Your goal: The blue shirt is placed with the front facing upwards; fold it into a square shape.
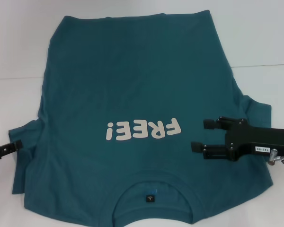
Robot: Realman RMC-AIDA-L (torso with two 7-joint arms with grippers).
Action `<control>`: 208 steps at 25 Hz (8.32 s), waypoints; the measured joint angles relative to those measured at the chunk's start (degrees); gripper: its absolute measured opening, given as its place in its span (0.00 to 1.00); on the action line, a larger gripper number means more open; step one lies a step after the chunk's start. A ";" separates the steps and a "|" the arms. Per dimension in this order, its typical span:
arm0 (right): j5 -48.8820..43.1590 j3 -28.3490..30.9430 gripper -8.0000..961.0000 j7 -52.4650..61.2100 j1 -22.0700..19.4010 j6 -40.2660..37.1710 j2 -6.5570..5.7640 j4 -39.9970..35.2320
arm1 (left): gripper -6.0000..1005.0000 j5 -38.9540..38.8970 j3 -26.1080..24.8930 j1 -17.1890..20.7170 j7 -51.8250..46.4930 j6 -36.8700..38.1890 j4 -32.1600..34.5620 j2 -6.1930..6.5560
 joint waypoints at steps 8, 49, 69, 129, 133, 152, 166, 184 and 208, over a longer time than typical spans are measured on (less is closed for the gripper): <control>0.00 -0.04 0.96 0.20 0.11 0.01 0.00 0.00 | 0.87 1.43 1.92 -1.90 0.35 -1.97 -2.82 0.22; 0.50 0.47 0.95 2.50 0.02 -0.45 0.00 -0.05 | 0.04 1.59 6.70 -3.60 3.01 -7.91 -3.30 0.07; 2.89 0.75 0.95 3.44 -0.25 -0.60 -0.33 -0.80 | 0.04 8.87 6.32 -4.19 -1.28 -3.31 6.55 1.58; 2.46 0.56 0.95 3.49 -1.97 -0.34 -0.96 -0.78 | 0.37 17.16 33.69 -1.55 -25.67 -2.79 24.39 -2.48; 2.54 0.58 0.95 3.50 -2.25 -0.42 -0.96 -0.80 | 0.53 18.70 32.54 1.79 -22.17 -6.33 25.81 -2.65; 2.80 0.62 0.95 4.08 -2.38 -0.54 -1.31 -0.80 | 0.83 33.56 37.59 1.69 -25.59 -12.66 24.67 -2.59; 2.60 0.62 0.95 4.21 -2.08 -0.34 -1.40 -0.79 | 0.82 23.09 15.89 -9.73 -20.83 12.71 14.64 1.58; 2.55 0.21 0.95 4.82 -2.01 -0.76 -1.32 -0.79 | 0.79 23.19 16.63 -10.80 -17.07 4.29 7.88 0.10; 2.60 0.62 0.94 5.29 -2.23 -1.36 -1.43 -0.79 | 0.08 23.80 16.80 -10.44 -15.95 4.25 9.35 -0.63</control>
